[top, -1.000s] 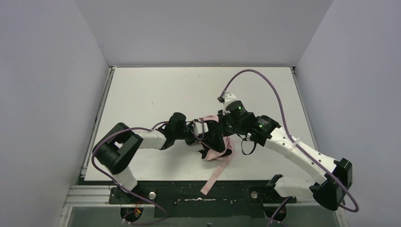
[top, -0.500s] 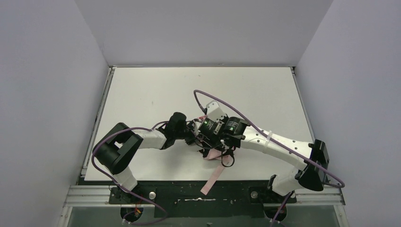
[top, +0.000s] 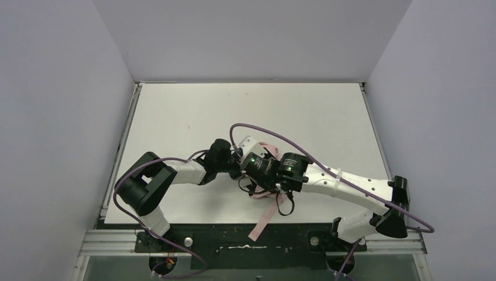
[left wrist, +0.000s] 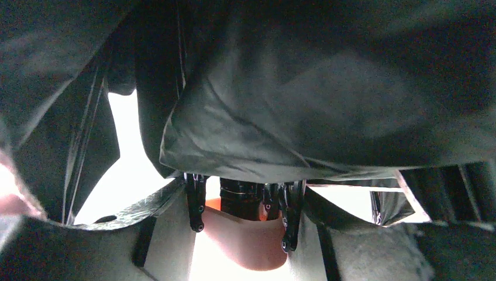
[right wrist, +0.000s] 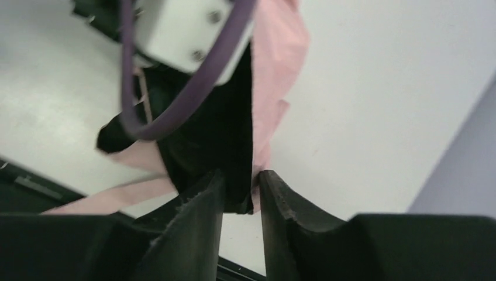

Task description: Put away the umbrella

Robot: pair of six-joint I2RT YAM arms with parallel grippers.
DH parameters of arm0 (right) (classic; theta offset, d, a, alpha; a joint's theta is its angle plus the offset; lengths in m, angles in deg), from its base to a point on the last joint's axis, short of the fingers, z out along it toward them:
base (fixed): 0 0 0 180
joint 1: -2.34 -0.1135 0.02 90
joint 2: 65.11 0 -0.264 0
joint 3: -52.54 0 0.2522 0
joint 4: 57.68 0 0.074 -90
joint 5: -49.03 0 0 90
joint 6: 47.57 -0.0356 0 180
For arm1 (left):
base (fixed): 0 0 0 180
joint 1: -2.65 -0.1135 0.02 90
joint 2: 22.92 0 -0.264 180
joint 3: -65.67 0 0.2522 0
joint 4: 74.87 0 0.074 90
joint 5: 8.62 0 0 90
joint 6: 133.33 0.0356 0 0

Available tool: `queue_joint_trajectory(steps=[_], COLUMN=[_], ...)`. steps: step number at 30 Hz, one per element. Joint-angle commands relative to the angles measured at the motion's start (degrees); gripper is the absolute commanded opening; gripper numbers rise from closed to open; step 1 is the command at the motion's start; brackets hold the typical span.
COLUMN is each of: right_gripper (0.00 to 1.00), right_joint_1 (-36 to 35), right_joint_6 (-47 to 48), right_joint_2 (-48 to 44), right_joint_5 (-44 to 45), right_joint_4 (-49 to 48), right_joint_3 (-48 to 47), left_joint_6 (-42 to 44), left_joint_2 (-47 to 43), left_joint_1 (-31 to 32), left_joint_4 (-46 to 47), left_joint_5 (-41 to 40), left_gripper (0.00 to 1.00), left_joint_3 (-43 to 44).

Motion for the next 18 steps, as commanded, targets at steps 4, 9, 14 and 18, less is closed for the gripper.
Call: queue_joint_trajectory(steps=[4,9,14,18], right_gripper=[0.59,0.72,0.82,0.84], right_joint_1=[3.8,11.5,18.1,20.1], right_joint_6=[-0.7,-4.0,-6.9,-8.7], right_joint_2=[-13.3,-18.6,-22.3,-24.1], right_joint_5=[-20.6,-20.4,-26.0,-35.3], right_joint_4=[-18.0,-20.0,-24.0,-30.9], right_joint_3=[8.5,12.7,18.5,22.9], left_joint_6=[0.2,0.1,0.1,0.2], left_joint_2=[-1.1,-1.1,-1.1,-1.1], left_joint_1=[-0.2,-0.2,-0.2,-0.1], left_joint_4=[-0.3,-0.3,-0.2,-0.4], left_joint_5=[-1.3,-1.3,-1.3,-1.4], left_gripper=[0.0,0.0,0.0,0.0], left_joint_3=[1.9,1.8,1.8,1.7])
